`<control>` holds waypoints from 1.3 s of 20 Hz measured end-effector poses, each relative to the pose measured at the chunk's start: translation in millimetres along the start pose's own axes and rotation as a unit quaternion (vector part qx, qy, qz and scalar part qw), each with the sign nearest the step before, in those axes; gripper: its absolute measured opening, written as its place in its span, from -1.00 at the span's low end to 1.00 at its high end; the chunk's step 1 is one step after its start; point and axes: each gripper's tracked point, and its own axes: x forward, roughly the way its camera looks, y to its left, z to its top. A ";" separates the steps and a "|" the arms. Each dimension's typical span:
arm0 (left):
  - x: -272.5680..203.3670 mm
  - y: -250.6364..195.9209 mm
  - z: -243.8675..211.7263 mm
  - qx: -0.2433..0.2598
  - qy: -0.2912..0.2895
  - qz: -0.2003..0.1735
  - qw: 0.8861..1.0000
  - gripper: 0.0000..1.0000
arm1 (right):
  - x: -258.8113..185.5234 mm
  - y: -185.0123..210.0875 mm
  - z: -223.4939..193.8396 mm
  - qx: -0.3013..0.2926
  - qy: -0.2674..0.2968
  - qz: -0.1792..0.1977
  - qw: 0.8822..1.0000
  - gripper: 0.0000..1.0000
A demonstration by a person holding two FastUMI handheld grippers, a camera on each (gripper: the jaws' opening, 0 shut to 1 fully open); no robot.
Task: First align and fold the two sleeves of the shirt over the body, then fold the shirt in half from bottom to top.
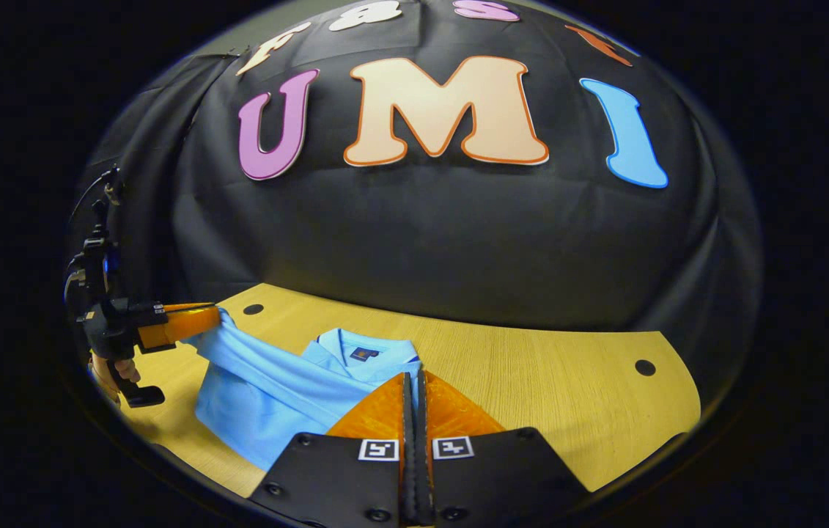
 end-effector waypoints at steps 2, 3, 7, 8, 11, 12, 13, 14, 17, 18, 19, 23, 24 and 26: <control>17.6 3.8 -0.9 0.000 0.002 0.007 1.000 -1.00 | 19.0 -4.3 -4.3 -0.006 0.005 -0.010 1.000 -0.96; 25.7 4.7 -1.0 0.001 0.004 0.011 1.000 -1.00 | 28.4 -6.1 -5.1 -0.006 0.005 -0.014 1.000 -0.96; 54.1 9.2 -16.3 0.017 0.025 0.025 0.999 -1.00 | 55.5 -14.1 -14.6 -0.011 0.014 -0.032 0.999 -0.96; 59.6 9.7 -21.1 0.022 0.028 0.029 0.999 -1.00 | 60.7 -16.2 -17.3 -0.010 0.016 -0.035 0.999 -0.96; 68.1 8.9 -33.3 0.029 0.034 0.050 0.998 -1.00 | 70.4 -16.7 -23.3 -0.004 0.013 -0.038 0.999 -0.96; 70.5 12.0 -34.4 0.031 0.033 0.060 0.997 -1.00 | 72.5 -18.5 -25.3 -0.005 0.013 -0.041 0.999 -0.91; 69.9 15.1 -34.8 0.034 0.032 0.072 0.996 -1.00 | 72.6 -18.9 -26.6 -0.008 0.013 -0.040 0.999 -0.83; 70.6 18.8 -35.3 0.037 0.032 0.084 0.995 -0.94 | 71.0 -19.4 -27.9 -0.012 0.015 -0.041 0.999 -0.67; 58.0 24.1 -32.1 0.028 0.032 0.100 0.994 -0.43 | 62.4 -22.7 -20.4 -0.044 0.003 -0.043 0.998 0.53; 53.6 25.8 -26.7 0.028 0.023 0.105 0.994 0.03 | 59.8 -25.1 -15.9 -0.053 -0.006 -0.047 0.997 1.00; 50.5 30.2 -22.9 0.031 0.015 0.114 0.993 0.50 | 55.4 -22.5 -12.1 -0.057 -0.013 -0.045 0.997 1.00; 27.9 25.2 -10.1 0.048 -0.005 0.109 0.993 0.94 | 40.9 -14.8 -0.5 -0.054 -0.033 -0.036 0.997 0.97; 23.3 22.4 -8.9 0.049 -0.006 0.105 0.993 0.94 | 36.5 -15.9 2.2 -0.055 -0.038 -0.039 0.997 0.97; 13.9 20.3 -5.7 0.044 -0.013 0.104 0.993 0.94 | 27.8 -15.3 2.8 -0.050 -0.043 -0.039 0.997 0.97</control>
